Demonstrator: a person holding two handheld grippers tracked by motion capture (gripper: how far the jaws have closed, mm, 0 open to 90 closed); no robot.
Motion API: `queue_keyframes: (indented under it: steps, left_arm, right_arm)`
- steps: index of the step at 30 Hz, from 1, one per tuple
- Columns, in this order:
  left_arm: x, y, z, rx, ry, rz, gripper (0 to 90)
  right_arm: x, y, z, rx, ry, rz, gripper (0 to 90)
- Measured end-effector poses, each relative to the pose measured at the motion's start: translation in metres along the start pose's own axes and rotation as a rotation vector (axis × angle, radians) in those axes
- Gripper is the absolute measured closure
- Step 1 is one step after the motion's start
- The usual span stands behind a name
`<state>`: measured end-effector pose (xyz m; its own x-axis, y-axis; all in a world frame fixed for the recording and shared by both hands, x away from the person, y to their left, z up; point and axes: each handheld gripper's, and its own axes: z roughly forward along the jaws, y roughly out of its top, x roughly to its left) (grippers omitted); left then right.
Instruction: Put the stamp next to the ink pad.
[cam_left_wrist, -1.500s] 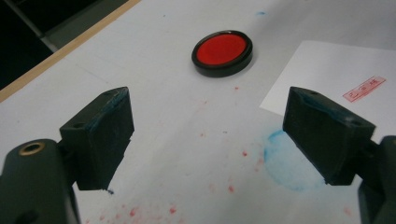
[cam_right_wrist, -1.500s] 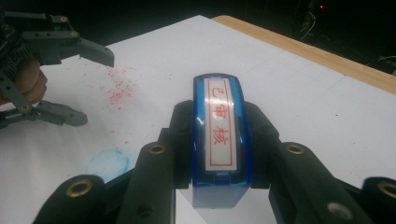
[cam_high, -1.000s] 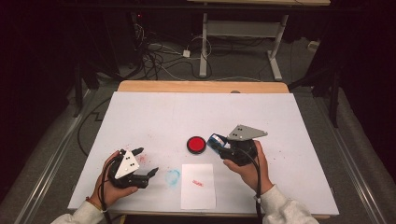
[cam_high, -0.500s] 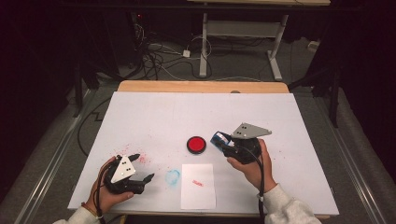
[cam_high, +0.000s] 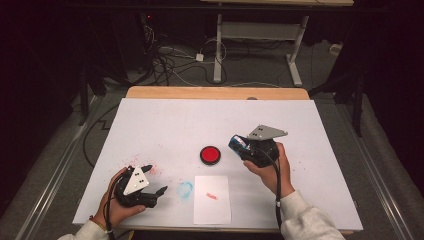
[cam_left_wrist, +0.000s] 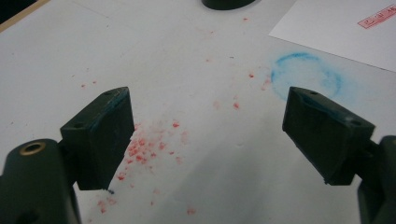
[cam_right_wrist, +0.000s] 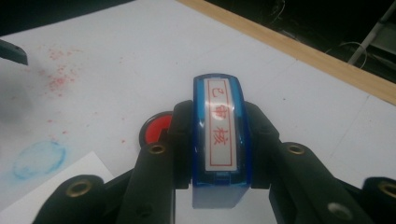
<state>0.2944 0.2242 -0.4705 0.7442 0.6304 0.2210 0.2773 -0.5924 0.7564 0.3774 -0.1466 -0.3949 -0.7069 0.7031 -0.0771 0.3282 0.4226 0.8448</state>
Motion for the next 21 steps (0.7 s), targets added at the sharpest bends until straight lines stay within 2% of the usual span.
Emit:
queue_keyframes:
  steps: [3, 11, 21]
  left_arm:
    - [-0.002, 0.000, 0.001, 0.010, -0.006, -0.013, 17.2]
    - [-0.002, 0.001, 0.000, 0.000, -0.010, -0.007, 17.2]
    - [-0.002, 0.002, 0.002, 0.014, -0.018, 0.000, 17.2]
  right_arm:
    - [0.001, -0.002, 0.012, 0.028, -0.004, 0.000, 69.6]
    - [0.006, -0.008, 0.045, 0.097, -0.013, 0.009, 69.5]
    - [0.003, -0.018, 0.066, 0.140, -0.039, 0.045, 69.4]
